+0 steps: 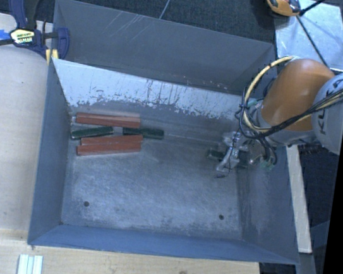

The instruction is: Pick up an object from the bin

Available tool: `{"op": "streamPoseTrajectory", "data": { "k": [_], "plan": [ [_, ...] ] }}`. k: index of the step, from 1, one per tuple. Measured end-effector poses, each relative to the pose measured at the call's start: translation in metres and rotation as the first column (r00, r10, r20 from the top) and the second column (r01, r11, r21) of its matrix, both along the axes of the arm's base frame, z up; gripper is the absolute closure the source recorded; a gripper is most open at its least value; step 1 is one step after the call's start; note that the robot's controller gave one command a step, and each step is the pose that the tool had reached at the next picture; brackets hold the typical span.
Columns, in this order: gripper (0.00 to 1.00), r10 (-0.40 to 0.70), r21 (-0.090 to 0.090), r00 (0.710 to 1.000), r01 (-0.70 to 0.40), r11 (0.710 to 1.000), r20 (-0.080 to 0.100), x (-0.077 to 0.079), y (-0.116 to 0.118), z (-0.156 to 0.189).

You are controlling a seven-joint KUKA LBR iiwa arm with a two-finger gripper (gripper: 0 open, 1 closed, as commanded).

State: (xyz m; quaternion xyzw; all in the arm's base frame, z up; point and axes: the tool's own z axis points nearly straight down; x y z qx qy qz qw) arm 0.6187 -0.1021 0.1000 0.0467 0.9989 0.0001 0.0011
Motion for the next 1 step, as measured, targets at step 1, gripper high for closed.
{"op": "streamPoseTrajectory", "data": {
  "k": [1],
  "plan": [
    [1.0, 0.0, 0.0, 1.0, 0.0, 1.0, -0.002, -0.0005, 0.0, 0.0135]
  ]
}}
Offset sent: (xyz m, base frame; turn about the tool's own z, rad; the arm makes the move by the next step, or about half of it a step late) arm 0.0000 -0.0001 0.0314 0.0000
